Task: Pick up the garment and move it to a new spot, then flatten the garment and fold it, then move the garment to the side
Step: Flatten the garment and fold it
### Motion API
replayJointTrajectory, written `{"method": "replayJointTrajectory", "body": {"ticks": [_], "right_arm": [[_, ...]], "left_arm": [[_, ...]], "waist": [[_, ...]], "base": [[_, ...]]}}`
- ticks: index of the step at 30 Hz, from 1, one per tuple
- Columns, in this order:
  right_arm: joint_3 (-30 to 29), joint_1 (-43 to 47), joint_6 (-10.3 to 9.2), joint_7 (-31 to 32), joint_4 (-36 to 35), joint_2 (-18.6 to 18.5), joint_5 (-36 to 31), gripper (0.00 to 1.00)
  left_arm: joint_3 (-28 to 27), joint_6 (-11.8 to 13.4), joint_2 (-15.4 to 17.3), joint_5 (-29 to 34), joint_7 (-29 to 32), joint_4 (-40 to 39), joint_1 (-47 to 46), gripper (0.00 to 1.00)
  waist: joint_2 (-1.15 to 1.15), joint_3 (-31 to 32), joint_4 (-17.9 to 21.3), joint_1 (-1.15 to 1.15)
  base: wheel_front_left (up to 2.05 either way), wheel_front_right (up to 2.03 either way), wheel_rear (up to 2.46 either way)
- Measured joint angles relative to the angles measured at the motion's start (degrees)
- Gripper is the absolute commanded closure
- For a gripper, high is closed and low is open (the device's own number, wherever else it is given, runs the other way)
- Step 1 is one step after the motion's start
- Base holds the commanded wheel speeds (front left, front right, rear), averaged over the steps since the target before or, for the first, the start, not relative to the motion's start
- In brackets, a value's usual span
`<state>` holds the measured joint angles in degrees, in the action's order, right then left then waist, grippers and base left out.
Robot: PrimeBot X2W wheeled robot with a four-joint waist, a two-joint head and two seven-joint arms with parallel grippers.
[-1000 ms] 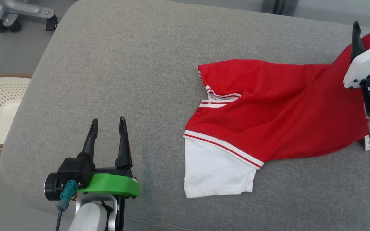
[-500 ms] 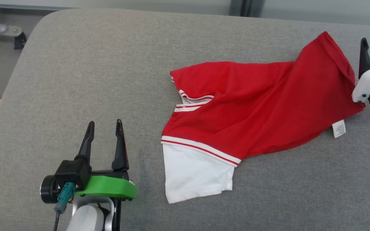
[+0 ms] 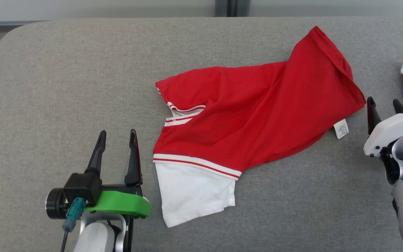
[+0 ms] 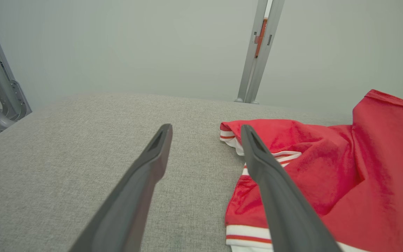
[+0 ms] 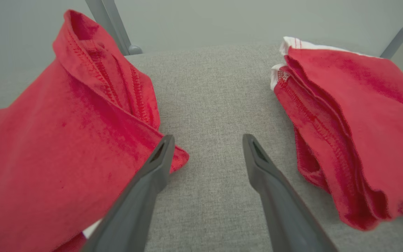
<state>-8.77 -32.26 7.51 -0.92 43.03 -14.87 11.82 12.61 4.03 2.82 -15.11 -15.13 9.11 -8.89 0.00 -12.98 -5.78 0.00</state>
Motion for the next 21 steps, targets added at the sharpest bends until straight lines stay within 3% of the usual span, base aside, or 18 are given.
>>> {"method": "replayJointTrajectory", "body": {"ticks": [12, 14, 18, 21], "right_arm": [[0.5, -0.3, -0.02, 2.4, 4.5, 1.6, 3.1, 0.02], [0.5, -1.0, -0.02, 2.5, 5.4, 1.7, 3.2, 0.56], [0.4, -1.6, -0.02, 3.2, 7.2, 1.7, 4.3, 1.0], [0.7, -2.2, -0.02, 2.0, 7.7, 1.6, 4.5, 1.0]], "left_arm": [[-0.3, 0.0, 0.0, 0.0, 0.0, 0.5, 0.0, 0.0], [-0.3, 0.0, 0.0, 0.0, 0.0, 0.5, 0.0, 0.0], [-0.4, 0.0, 0.0, 0.1, 0.0, 0.5, 0.0, 0.0], [-0.5, 0.0, 0.0, 0.2, 0.0, 0.6, 0.1, 0.0]], "waist": [[0.0, -0.8, -4.1, 0.0], [0.0, -0.8, -4.4, 0.0], [0.0, -0.6, -4.3, 0.0], [0.0, -0.5, -3.8, 0.0]], "base": [[0.0, 0.0, 0.0], [0.0, 0.0, 0.0], [0.0, 0.0, 0.0], [0.0, 0.0, 0.0]]}}
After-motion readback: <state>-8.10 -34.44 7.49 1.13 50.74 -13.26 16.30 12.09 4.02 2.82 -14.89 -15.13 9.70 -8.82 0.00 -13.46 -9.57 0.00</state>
